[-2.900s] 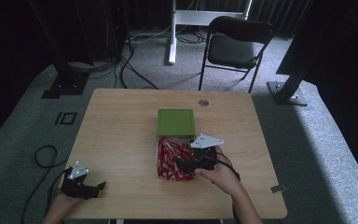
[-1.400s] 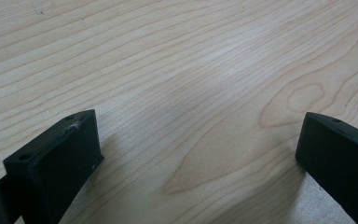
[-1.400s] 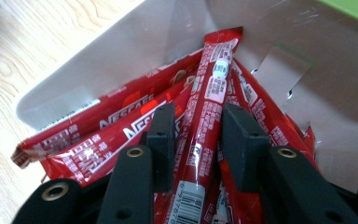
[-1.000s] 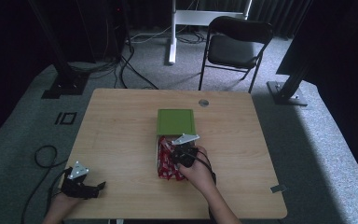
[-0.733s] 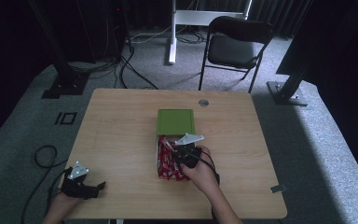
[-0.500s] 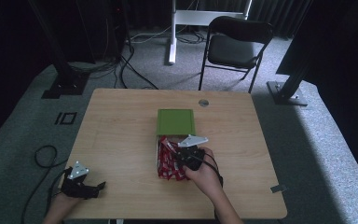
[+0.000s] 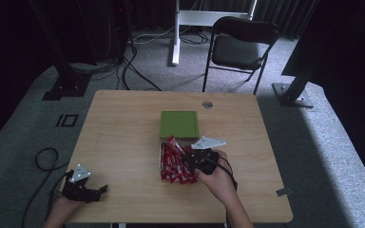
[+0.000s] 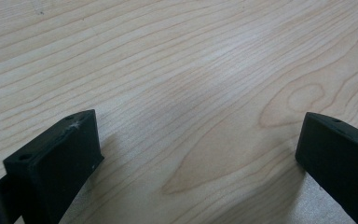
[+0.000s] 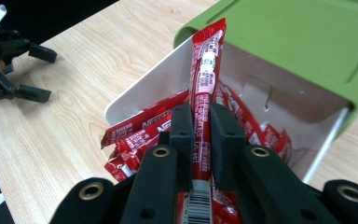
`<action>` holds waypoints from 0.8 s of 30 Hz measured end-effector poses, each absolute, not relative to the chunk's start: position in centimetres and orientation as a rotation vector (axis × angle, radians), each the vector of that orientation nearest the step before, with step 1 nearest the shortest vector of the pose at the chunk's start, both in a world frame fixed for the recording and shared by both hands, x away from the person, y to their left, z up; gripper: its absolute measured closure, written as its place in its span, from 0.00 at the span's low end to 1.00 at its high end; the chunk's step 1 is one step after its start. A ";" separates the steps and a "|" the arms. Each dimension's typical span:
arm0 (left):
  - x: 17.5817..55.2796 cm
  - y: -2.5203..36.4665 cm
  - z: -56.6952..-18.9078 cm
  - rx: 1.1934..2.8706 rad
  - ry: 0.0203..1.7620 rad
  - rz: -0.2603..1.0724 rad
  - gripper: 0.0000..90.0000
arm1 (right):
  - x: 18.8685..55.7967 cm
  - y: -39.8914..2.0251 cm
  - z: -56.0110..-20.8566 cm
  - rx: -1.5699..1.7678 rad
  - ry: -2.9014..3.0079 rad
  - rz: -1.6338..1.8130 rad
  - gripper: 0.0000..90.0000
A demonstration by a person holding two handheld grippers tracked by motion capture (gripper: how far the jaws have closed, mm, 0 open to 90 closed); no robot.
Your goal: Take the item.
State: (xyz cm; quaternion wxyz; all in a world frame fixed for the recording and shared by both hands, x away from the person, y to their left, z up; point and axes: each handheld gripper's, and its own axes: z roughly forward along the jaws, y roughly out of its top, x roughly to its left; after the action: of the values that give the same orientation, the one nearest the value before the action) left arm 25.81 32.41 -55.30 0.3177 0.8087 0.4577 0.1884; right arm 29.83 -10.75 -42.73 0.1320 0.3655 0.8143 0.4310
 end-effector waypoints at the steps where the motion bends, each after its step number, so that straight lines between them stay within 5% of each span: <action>1: 25.8 32.4 -55.3 2.128 1.205 0.496 0.01 | 29.9 -11.0 -42.5 1.073 2.344 1.268 0.90; 24: 25.8 32.4 -55.3 2.131 1.203 0.497 0.01 | 32.5 -15.9 -42.2 1.313 1.978 1.318 0.90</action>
State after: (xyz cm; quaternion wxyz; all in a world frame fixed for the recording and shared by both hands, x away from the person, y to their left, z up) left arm 25.82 32.43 -55.29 0.3169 0.8095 0.4568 0.1887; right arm 32.48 -15.91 -42.17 0.2116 0.4726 0.7118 0.4744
